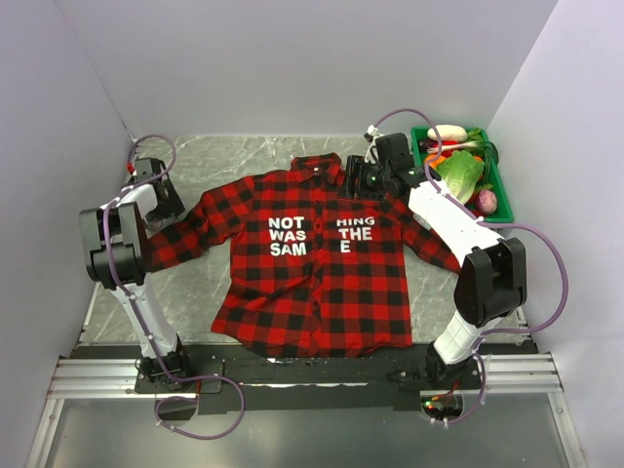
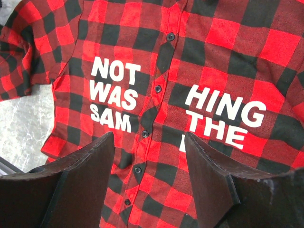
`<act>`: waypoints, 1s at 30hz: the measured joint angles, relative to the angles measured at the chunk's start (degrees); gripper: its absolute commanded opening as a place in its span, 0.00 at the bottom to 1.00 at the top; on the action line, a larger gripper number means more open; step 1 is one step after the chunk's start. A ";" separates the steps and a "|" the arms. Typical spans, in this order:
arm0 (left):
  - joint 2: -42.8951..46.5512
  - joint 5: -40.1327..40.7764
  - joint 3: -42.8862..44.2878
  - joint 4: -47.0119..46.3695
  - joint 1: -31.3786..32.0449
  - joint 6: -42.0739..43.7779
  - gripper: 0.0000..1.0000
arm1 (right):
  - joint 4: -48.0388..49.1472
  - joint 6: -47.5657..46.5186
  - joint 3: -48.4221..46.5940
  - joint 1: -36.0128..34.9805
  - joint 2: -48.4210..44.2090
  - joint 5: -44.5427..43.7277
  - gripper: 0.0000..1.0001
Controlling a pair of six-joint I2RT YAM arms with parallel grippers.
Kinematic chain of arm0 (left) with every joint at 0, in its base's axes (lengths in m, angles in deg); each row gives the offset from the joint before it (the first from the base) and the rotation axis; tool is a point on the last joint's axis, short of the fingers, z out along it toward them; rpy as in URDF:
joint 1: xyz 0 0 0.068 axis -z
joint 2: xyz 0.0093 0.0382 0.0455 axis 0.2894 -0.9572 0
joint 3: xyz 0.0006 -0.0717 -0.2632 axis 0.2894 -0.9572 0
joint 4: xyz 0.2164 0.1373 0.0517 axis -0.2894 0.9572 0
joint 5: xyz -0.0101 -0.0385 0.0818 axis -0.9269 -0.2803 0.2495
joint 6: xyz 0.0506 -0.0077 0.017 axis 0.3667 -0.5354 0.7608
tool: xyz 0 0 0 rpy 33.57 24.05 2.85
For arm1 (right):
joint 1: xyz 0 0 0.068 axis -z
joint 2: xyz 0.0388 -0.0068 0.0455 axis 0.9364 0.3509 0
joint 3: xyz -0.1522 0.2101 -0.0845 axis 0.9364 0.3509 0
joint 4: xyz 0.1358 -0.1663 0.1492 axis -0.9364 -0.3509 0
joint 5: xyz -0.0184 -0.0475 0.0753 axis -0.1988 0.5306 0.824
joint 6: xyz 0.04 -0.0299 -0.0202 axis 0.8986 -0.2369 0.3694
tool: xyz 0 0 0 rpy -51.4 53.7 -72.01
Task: Pin the brooch onto the clothing
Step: Pick up the brooch from the center of the board.
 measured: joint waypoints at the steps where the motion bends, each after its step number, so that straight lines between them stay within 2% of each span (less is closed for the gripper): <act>1: 0.55 0.15 -0.61 0.42 0.00 0.02 0.91 | 0.02 0.02 0.00 0.00 0.00 0.00 0.68; 7: 1.07 1.05 -1.09 1.46 0.00 -0.46 0.91 | 0.02 0.02 0.00 0.00 0.00 0.02 0.68; 17: 1.11 1.42 -1.11 1.70 -1.05 -0.81 0.81 | 0.00 0.02 0.00 0.00 0.00 -0.02 0.68; 22: 0.70 1.16 -0.59 1.66 -2.69 -0.31 0.80 | 0.00 0.00 0.00 0.00 0.00 -0.04 0.68; 30: 0.20 -2.10 -0.33 0.83 -3.45 2.21 0.68 | 0.00 0.00 0.00 0.00 0.00 -0.07 0.68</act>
